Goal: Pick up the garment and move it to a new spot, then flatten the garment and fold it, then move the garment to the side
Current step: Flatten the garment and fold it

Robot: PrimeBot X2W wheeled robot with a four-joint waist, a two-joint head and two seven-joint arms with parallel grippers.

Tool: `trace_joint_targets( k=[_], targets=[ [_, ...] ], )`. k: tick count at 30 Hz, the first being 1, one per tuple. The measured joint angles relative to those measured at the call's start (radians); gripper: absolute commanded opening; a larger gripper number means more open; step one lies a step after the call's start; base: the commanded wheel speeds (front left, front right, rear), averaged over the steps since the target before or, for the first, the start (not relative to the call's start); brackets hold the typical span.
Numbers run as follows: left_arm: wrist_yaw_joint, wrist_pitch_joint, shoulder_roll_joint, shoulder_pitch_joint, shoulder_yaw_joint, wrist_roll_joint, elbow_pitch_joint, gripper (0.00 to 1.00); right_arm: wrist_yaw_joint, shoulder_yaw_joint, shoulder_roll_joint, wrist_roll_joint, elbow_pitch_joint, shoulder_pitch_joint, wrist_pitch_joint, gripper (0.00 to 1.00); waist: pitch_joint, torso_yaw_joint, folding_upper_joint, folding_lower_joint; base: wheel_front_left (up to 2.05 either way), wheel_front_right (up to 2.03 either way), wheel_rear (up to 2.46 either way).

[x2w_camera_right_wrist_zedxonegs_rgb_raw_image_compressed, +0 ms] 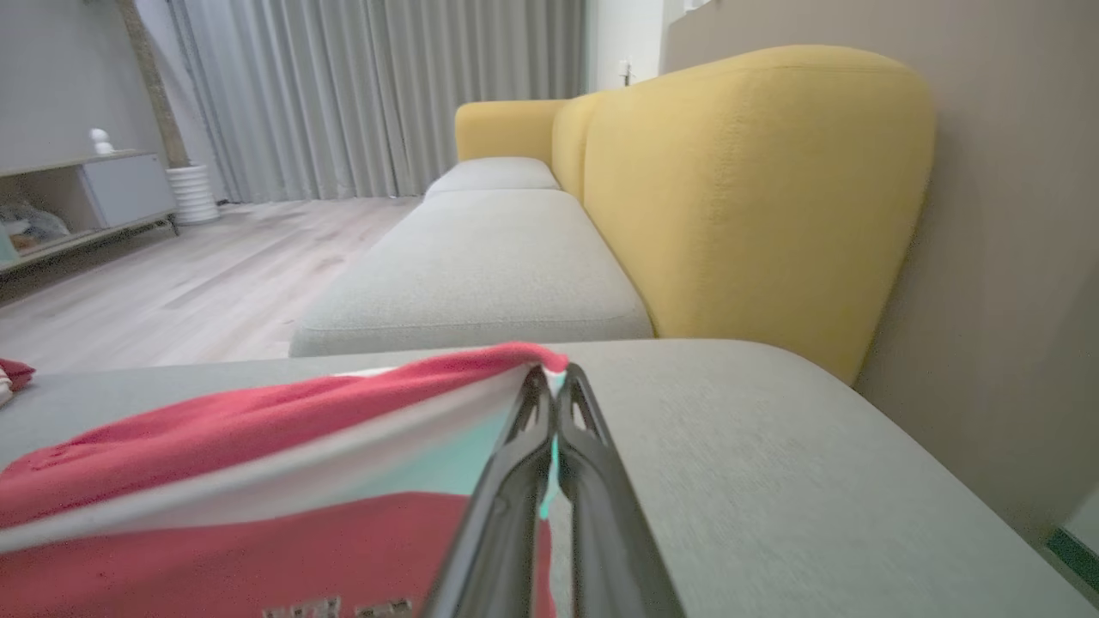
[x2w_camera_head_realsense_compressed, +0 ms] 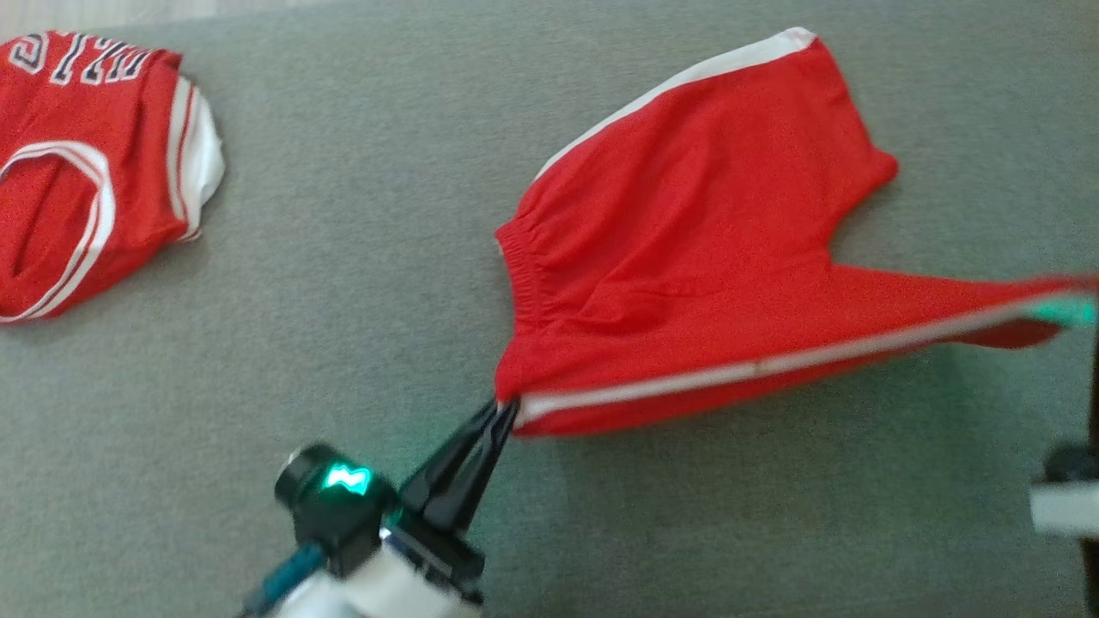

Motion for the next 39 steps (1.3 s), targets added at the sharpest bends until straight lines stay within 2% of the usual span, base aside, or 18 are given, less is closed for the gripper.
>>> trace_joint_targets(
  k=[3, 10, 18, 26, 27, 28, 29, 30, 31, 32, 36, 39],
  targets=[
    [-0.018, 0.010, -0.022, -0.073, -0.003, -0.029, 0.032, 0.00, 0.000, 0.037, -0.041, 0.011, 0.064, -0.127, 0.042, 0.00, 0.008, 0.020, 0.0000, 0.0001, 0.00, 0.00, 0.00],
    [-0.036, 0.062, -0.064, -0.316, -0.002, -0.064, 0.135, 0.00, 0.000, 0.110, -0.180, 0.065, 0.257, -0.413, 0.122, 0.00, 0.068, 0.067, 0.0000, 0.0003, 0.00, 0.00, 0.00],
    [-0.037, 0.072, -0.101, -0.513, -0.028, -0.119, 0.300, 0.00, 0.000, 0.235, -0.241, 0.102, 0.491, -0.687, 0.137, 0.00, 0.159, 0.116, -0.0001, 0.0004, 0.00, 0.00, 0.00],
    [-0.038, 0.060, -0.126, -0.704, -0.172, -0.233, 0.425, 0.00, 0.000, 0.347, -0.287, 0.094, 0.721, -0.876, 0.146, 0.00, 0.243, 0.158, -0.0001, 0.0003, 0.00, 0.00, 0.00],
    [-0.038, 0.053, -0.130, -0.718, -0.182, -0.246, 0.443, 0.00, 0.000, 0.360, -0.287, 0.096, 0.745, -0.890, 0.146, 0.01, 0.251, 0.162, -0.0001, 0.0003, 0.00, 0.00, 0.00],
    [-0.038, 0.044, -0.132, -0.731, -0.194, -0.254, 0.462, 0.02, 0.000, 0.371, -0.287, 0.100, 0.766, -0.904, 0.143, 0.25, 0.257, 0.165, -0.0001, 0.0003, 0.00, 0.00, 0.00],
    [-0.038, 0.041, -0.136, -0.741, -0.201, -0.262, 0.479, 0.20, 0.000, 0.379, -0.286, 0.110, 0.785, -0.915, 0.134, 0.56, 0.262, 0.167, -0.0001, 0.0003, 0.00, 0.00, 0.00],
    [-0.038, 0.032, -0.140, -0.748, -0.207, -0.270, 0.493, 0.39, 0.000, 0.384, -0.284, 0.122, 0.803, -0.926, 0.119, 1.00, 0.265, 0.170, -0.0001, 0.0004, 0.00, 0.00, 0.00],
    [-0.038, 0.024, -0.144, -0.752, -0.209, -0.276, 0.508, 0.63, 0.000, 0.385, -0.281, 0.131, 0.819, -0.934, 0.097, 1.00, 0.265, 0.171, -0.0001, 0.0003, 0.00, 0.00, 0.00],
    [-0.038, 0.018, -0.148, -0.752, -0.209, -0.279, 0.522, 1.00, 0.000, 0.388, -0.279, 0.138, 0.832, -0.941, 0.081, 1.00, 0.263, 0.172, -0.0001, 0.0003, 0.00, 0.00, 0.00],
    [-0.033, 0.007, -0.164, -0.742, -0.168, -0.271, 0.554, 1.00, 0.000, 0.394, -0.279, 0.177, 0.858, -0.939, 0.031, 1.00, 0.242, 0.175, -0.0001, 0.0001, 0.00, 0.00, 0.00],
    [0.024, 0.004, -0.174, -0.694, -0.071, -0.210, 0.500, 1.00, 0.000, 0.386, -0.280, 0.206, 0.865, -0.912, 0.020, 1.00, 0.221, 0.178, -0.0001, 0.0000, 0.00, 0.00, 0.00]
  ],
)
